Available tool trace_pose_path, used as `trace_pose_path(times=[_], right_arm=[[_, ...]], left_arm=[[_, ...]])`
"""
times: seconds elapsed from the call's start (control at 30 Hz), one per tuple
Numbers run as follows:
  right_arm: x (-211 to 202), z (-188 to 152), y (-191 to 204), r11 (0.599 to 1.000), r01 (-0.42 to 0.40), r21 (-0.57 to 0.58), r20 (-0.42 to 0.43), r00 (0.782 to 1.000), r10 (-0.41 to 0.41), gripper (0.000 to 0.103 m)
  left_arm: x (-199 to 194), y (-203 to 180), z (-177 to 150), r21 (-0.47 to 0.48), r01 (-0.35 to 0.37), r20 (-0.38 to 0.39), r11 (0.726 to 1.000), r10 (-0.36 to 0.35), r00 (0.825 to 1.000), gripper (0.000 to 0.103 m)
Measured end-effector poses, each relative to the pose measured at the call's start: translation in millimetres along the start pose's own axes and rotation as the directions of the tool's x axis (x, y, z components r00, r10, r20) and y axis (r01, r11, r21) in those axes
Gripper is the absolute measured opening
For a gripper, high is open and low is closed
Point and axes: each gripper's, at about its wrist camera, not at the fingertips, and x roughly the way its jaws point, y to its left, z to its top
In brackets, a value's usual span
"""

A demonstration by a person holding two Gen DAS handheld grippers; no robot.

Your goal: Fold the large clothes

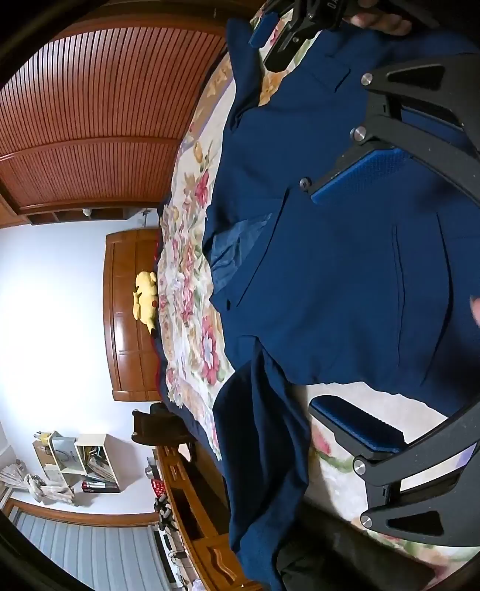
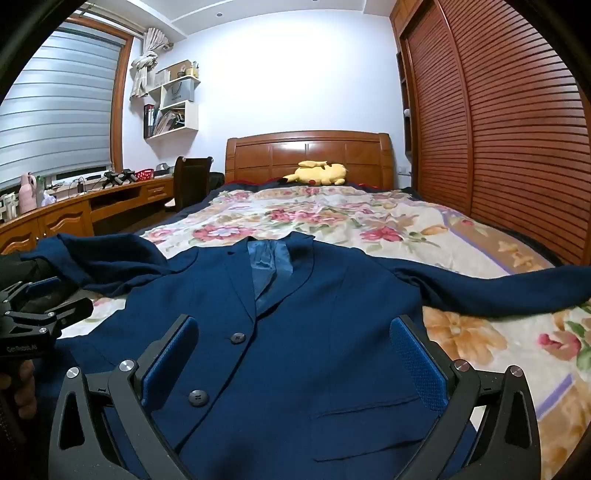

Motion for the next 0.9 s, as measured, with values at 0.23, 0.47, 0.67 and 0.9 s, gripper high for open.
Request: trace_pose_path(times=[0.23,0.47,0.67,0.9], right_arm=[[0.5,-0.1,-0.2,1.0,0.001,-0.001,-0.002,1.0,-0.001,0.103],[0.6,-0.3,-0.3,1.0,0.002,0.001,0.002,1.0,-0.002,0.103],[1.3,-0.7,-0.8,1.0,0.001,0.001,0.003,1.0,-0.001,0.103],[-0.2,-0.6,0.6,1.0,0.001,0.001,0.004,1.0,-0.001,0.103]], left_arm=[[-8.5,2.3,-3.1,-0.008,0.001,0.036,1.0,-0.001,0.999,0.103],[-5.4,4.8,-1.2,-0.008,-0.003,0.028,1.0,0.004,1.0,0.103],[-7.2,0.0,-0.4,-0.005,-0.007,0.032,1.0,0.008,0.999,0.103],[-7.9,0.6,0.3,-0.004,-0.008,0.032,1.0,0.008,0.999,0.103]])
